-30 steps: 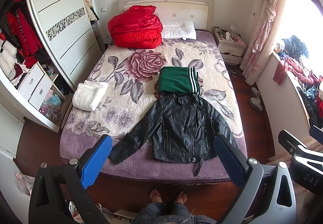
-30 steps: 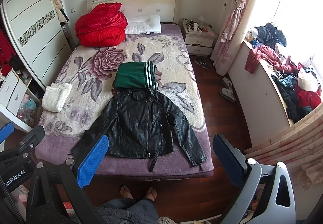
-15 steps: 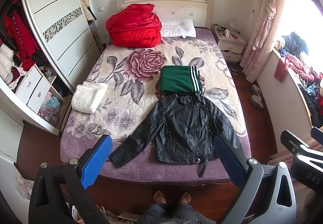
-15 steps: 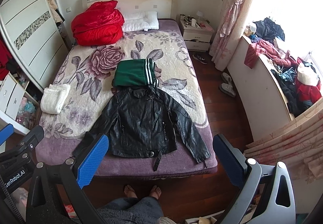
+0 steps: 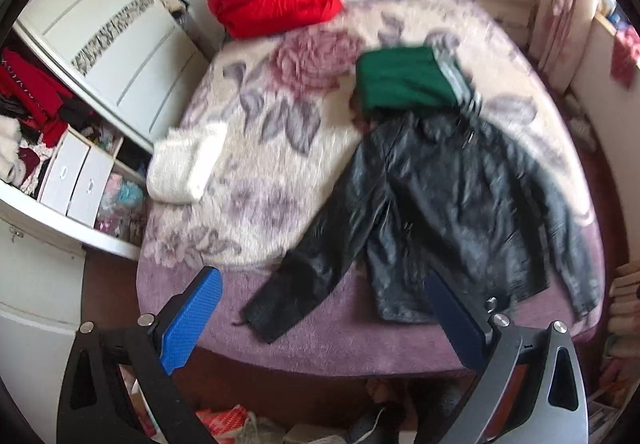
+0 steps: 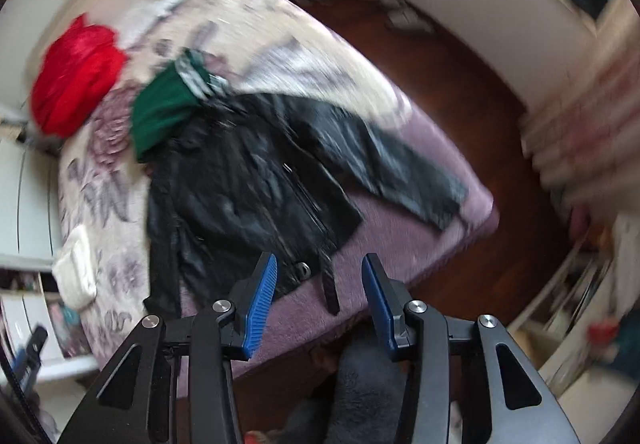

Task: Fold large clothes

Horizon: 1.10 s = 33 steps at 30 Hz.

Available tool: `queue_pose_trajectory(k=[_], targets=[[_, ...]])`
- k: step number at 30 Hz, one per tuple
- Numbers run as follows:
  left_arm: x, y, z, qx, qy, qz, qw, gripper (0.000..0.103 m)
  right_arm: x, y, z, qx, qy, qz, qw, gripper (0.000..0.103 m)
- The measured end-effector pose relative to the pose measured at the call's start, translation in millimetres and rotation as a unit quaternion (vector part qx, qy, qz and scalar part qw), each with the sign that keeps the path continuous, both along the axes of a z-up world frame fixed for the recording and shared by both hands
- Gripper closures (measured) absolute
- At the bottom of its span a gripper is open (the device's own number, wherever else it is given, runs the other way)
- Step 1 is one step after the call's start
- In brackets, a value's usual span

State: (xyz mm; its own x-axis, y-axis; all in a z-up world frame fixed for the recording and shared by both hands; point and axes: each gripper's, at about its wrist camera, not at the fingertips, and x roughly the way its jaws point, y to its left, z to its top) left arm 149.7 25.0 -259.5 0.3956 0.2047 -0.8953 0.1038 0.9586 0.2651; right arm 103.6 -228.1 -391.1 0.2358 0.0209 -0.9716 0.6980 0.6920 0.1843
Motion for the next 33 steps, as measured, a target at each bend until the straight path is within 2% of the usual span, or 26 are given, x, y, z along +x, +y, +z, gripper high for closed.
queue_pose_trajectory(k=[2, 3, 4, 7, 9, 13, 14, 15, 16, 17, 18, 19, 20, 21, 24, 26, 27, 29, 30, 32, 33], targets=[[12, 0, -45, 0.015, 0.031, 0.015, 0.9993, 0.000, -12, -27, -71, 0.058, 0.009, -0.059, 0.997, 0.048], [18, -1, -67, 0.021, 0.046, 0.024, 0.9984, 0.000, -18, -41, -109, 0.086, 0.017, -0.087, 0.992, 0.035], [23, -2, -86, 0.024, 0.057, 0.032, 0.9976, 0.000, -25, -54, -144, 0.111, 0.021, -0.114, 0.987, 0.031], [36, -8, -129, 0.037, 0.076, 0.048, 0.9952, 0.000, -42, -88, -233, 0.187, -0.005, -0.197, 0.962, 0.031], [47, -15, -158, 0.052, 0.087, 0.051, 0.9935, 0.000, -57, -114, -295, 0.214, -0.031, -0.266, 0.939, 0.031], [64, -29, -207, 0.064, 0.098, 0.051, 0.9918, 0.000, -80, -147, -379, 0.229, -0.085, -0.383, 0.891, 0.031], [69, -33, -219, 0.068, 0.104, 0.052, 0.9909, 0.000, -84, -154, -398, 0.234, -0.098, -0.409, 0.877, 0.031], [73, -37, -230, 0.068, 0.111, 0.053, 0.9900, 0.000, -93, -161, -420, 0.249, -0.120, -0.449, 0.850, 0.032], [79, -43, -243, 0.068, 0.121, 0.054, 0.9889, 0.000, -98, -163, -427, 0.256, -0.139, -0.482, 0.826, 0.032], [82, -47, -250, 0.067, 0.127, 0.051, 0.9884, 0.000, -99, -162, -427, 0.253, -0.149, -0.501, 0.814, 0.036], [85, -53, -258, 0.065, 0.129, 0.045, 0.9884, 0.000, -100, -162, -421, 0.237, -0.158, -0.507, 0.813, 0.078], [88, -59, -263, 0.065, 0.130, 0.038, 0.9887, 0.000, -98, -164, -410, 0.206, -0.171, -0.497, 0.826, 0.094], [91, -66, -269, 0.064, 0.129, 0.029, 0.9892, 0.000, -96, -167, -399, 0.183, -0.182, -0.483, 0.836, 0.095], [93, -72, -274, 0.063, 0.129, 0.021, 0.9894, 0.000, -97, -171, -390, 0.167, -0.192, -0.482, 0.838, 0.100], [99, -92, -286, 0.060, 0.130, -0.003, 0.9897, 0.000, -101, -191, -370, 0.117, -0.210, -0.479, 0.845, 0.100], [100, -102, -290, 0.051, 0.130, -0.017, 0.9900, 0.000, -93, -203, -383, 0.133, -0.193, -0.470, 0.851, 0.098], [100, -106, -292, 0.050, 0.129, -0.024, 0.9901, 0.000, -94, -201, -392, 0.148, -0.185, -0.470, 0.850, 0.093], [100, -113, -298, 0.051, 0.131, -0.036, 0.9894, 0.000, -82, -208, -407, 0.193, -0.183, -0.456, 0.850, 0.067], [102, -116, -301, 0.051, 0.133, -0.039, 0.9890, 0.000, -74, -205, -417, 0.216, -0.197, -0.449, 0.844, 0.058], [101, -118, -307, 0.049, 0.136, -0.044, 0.9886, 0.000, -66, -204, -428, 0.234, -0.226, -0.466, 0.823, 0.057], [100, -121, -309, 0.049, 0.135, -0.046, 0.9885, 0.000, -62, -203, -434, 0.238, -0.250, -0.486, 0.803, 0.054]])
